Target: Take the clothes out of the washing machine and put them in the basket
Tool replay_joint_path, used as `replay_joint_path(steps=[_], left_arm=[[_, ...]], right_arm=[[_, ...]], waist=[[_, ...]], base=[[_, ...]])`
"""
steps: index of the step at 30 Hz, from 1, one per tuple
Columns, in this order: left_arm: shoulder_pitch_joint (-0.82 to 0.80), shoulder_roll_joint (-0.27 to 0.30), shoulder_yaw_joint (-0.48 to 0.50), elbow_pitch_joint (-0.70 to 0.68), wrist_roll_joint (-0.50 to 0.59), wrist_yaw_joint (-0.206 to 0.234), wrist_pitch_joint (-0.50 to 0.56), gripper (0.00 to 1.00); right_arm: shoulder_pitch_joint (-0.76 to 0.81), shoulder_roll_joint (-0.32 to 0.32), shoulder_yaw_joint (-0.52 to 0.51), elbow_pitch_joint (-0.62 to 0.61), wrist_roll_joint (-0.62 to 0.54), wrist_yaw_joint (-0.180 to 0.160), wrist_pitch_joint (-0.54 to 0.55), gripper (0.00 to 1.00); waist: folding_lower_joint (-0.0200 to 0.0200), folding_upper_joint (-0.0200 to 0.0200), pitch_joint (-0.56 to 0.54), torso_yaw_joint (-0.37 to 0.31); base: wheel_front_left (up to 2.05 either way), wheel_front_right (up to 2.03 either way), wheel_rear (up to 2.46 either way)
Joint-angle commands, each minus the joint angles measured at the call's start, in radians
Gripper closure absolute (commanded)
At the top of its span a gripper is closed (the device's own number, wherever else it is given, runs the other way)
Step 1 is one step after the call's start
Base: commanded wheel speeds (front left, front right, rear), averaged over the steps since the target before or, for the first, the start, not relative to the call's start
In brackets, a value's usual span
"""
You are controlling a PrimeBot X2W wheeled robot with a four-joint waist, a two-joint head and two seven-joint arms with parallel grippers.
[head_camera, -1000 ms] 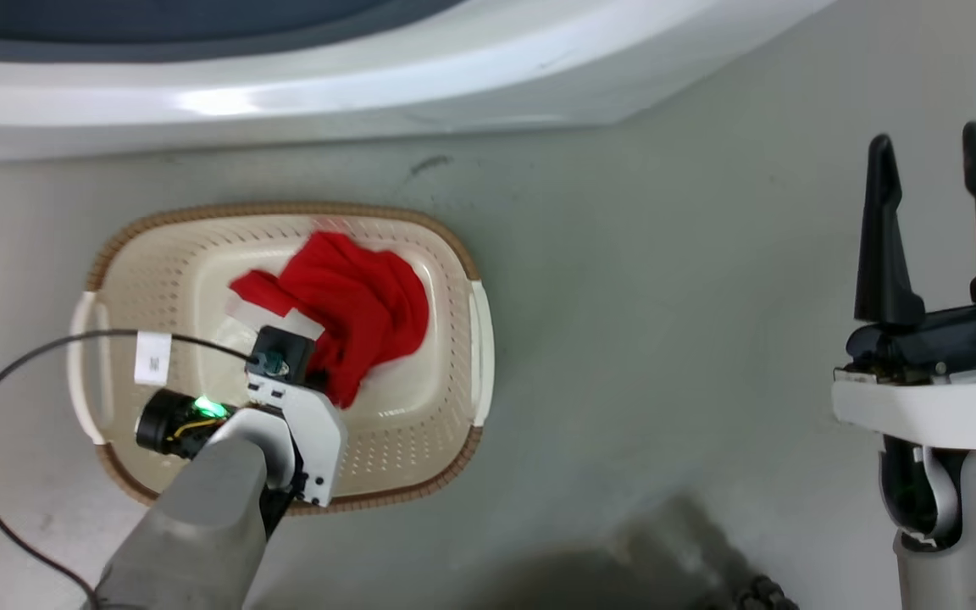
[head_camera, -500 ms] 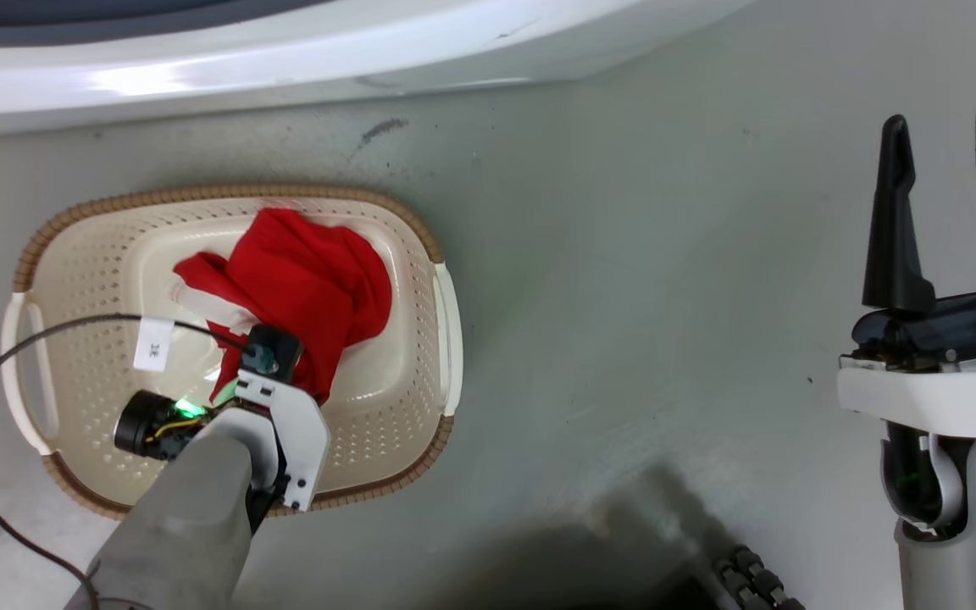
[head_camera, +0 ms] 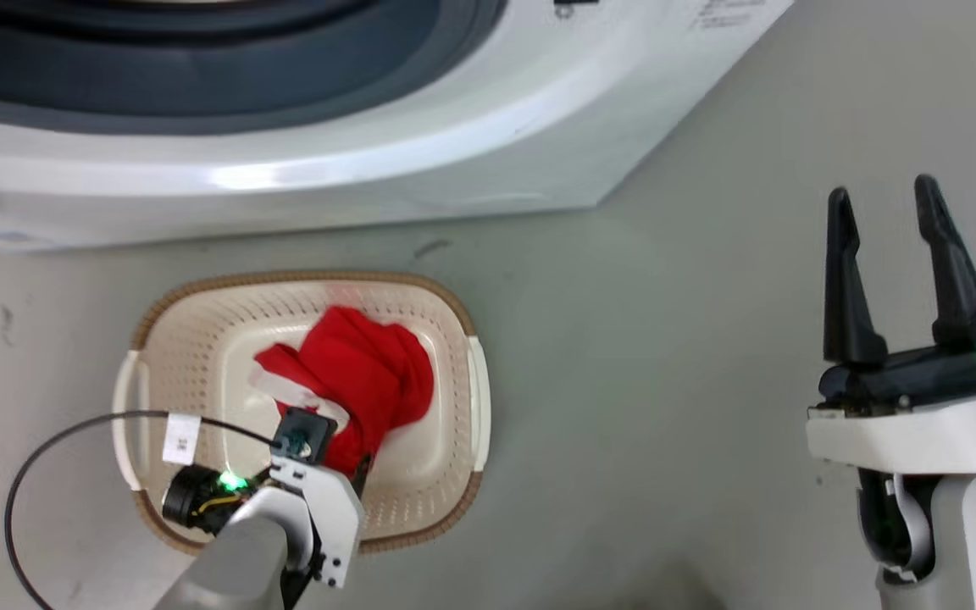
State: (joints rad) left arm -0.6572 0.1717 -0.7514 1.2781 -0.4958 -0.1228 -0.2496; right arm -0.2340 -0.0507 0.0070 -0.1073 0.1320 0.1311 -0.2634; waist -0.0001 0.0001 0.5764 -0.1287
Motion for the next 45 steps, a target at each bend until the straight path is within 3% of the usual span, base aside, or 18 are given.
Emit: replay_joint_path(steps=[1,9,27,34,39,45], left_arm=[[0.015,-0.006,-0.002,-0.004,-0.002,-0.001,-0.004,0.00],[0.088,0.000,0.011,-0.072,-0.005,0.005,-0.017,0.00],[0.248,0.083,0.214,-0.610,0.093,0.126,-0.016,0.00],[0.253,0.081,0.344,-0.798,0.122,0.149,-0.016,0.00],[0.173,0.072,0.410,-0.833,0.140,0.135,-0.016,0.00],[-0.007,0.104,0.432,-0.746,0.175,0.111,-0.012,0.00]], right_arm=[[0.013,0.001,-0.002,0.002,-0.003,-0.001,-0.002,0.00],[0.066,0.001,0.003,0.014,-0.014,-0.001,-0.002,0.00],[0.141,0.001,0.011,0.028,-0.031,-0.001,-0.002,0.00],[0.144,0.001,0.015,0.024,-0.026,-0.001,-0.002,0.00],[0.122,0.001,0.025,0.015,-0.020,-0.001,-0.002,0.00],[0.089,0.001,0.031,0.007,-0.014,-0.001,-0.002,0.00]], waist=[[0.0001,-0.0001,-0.049,0.017],[0.0001,-0.0001,-0.144,0.038],[0.0001,-0.0001,-0.278,0.071],[0.0001,-0.0001,-0.282,0.055],[0.0001,-0.0001,-0.250,0.032],[0.0001,-0.0001,-0.184,-0.006]], base=[[0.00,0.00,0.00],[0.00,0.00,0.00],[0.00,0.00,0.00],[0.00,0.00,0.00],[0.00,0.00,0.00],[0.00,0.00,0.00]])
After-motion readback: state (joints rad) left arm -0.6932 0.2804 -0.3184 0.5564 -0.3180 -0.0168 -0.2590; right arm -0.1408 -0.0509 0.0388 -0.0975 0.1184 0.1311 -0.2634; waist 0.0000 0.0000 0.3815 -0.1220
